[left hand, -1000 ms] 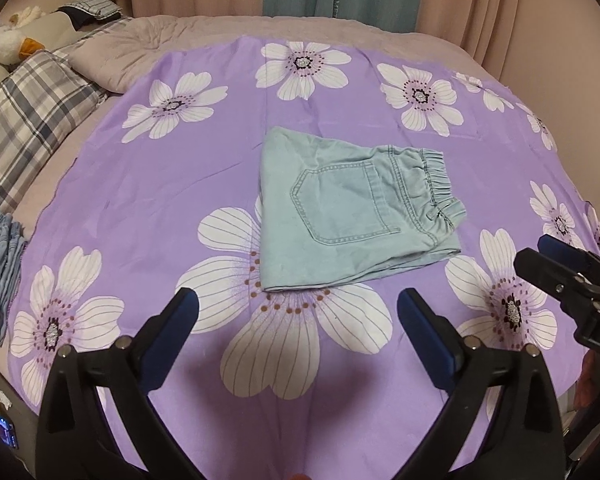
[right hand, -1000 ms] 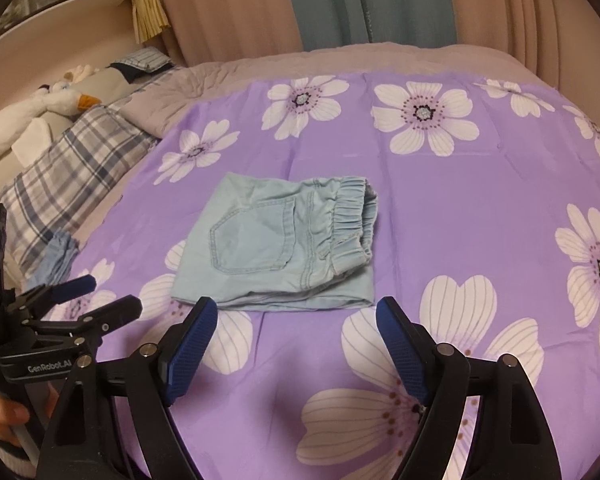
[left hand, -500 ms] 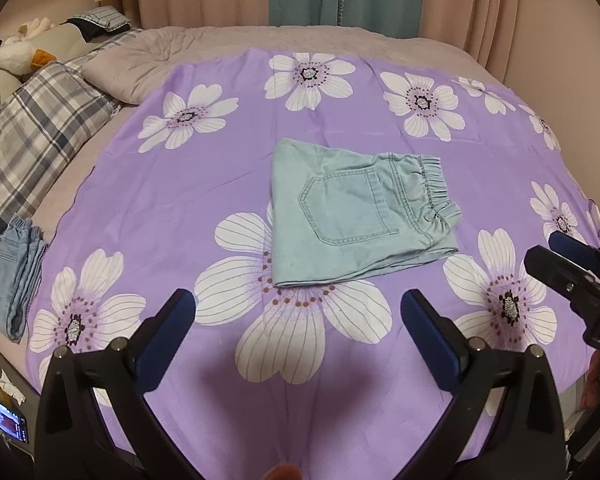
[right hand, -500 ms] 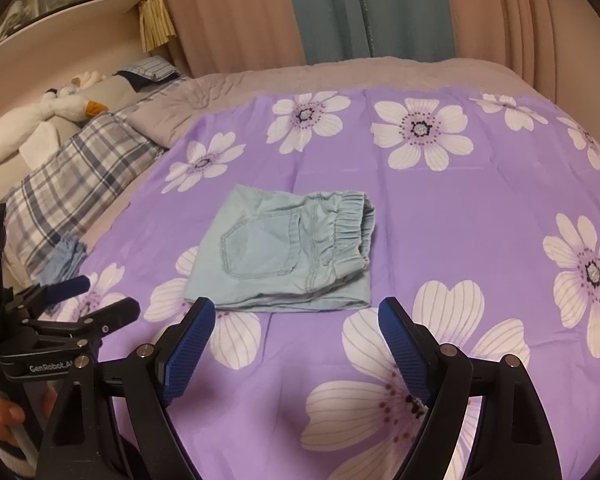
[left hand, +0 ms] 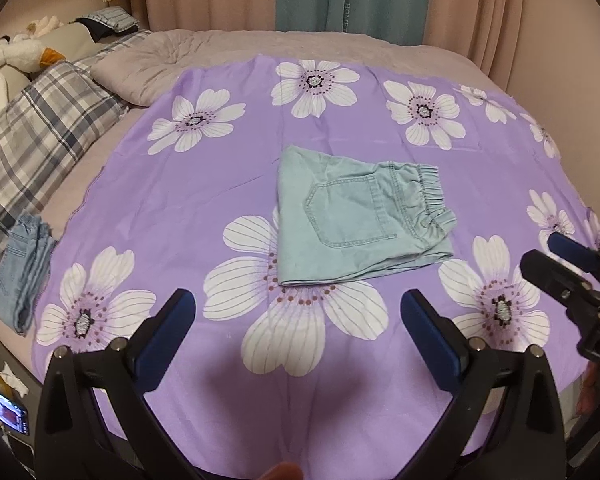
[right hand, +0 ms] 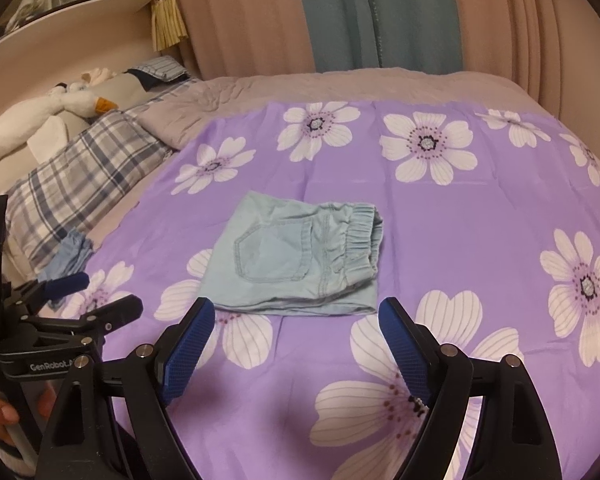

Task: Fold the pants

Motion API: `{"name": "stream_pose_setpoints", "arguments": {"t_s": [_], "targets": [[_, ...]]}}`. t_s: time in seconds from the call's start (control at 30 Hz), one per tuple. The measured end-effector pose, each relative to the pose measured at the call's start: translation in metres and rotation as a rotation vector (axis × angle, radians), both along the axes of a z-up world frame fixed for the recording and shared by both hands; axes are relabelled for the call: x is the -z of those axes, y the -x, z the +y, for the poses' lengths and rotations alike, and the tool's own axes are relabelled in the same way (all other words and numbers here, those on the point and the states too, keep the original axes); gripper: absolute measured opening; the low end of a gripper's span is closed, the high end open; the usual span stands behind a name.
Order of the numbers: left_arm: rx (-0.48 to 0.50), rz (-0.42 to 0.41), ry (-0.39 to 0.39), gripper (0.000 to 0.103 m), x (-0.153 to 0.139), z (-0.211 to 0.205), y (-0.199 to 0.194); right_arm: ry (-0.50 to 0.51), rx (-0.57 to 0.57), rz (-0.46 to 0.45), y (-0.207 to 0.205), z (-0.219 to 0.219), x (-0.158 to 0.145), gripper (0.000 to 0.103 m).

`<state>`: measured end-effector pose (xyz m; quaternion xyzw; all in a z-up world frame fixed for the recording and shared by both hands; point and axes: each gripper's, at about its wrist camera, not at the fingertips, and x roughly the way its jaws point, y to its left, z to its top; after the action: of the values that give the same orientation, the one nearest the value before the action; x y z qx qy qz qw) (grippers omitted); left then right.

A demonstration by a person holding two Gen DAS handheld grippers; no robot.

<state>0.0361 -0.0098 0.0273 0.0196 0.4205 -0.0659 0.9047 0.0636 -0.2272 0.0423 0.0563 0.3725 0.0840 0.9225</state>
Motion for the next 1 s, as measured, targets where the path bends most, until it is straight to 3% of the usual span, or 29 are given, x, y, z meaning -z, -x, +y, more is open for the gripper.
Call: {"name": "stream_pose_setpoints", "arguments": {"t_s": [0.13, 0.27, 0.5, 0.63, 1.0], "targets": [[-0.013, -0.006, 0.012, 0.103, -0.004, 0.001, 0.001, 0.004, 0.001, -0.002, 0.000, 0.002, -0.001, 0.085], [-0.033, -0.020, -0.001, 0.103, -0.005, 0.000, 0.000, 0.008, 0.001, -0.011, -0.001, 0.002, -0.003, 0.093], [-0.017, -0.033, -0.021, 0.103, 0.015, -0.005, -0.013, -0.007, 0.003, 0.004, -0.007, 0.002, 0.009, 0.098], [-0.022, 0.009, -0.012, 0.103, 0.025, -0.002, -0.017, 0.005, 0.030, 0.063, -0.018, 0.004, 0.032, 0.098], [-0.043, 0.006, -0.014, 0.103, 0.022, 0.004, -0.016, 0.033, -0.003, 0.039, -0.014, 0.011, 0.025, 0.098]]}}
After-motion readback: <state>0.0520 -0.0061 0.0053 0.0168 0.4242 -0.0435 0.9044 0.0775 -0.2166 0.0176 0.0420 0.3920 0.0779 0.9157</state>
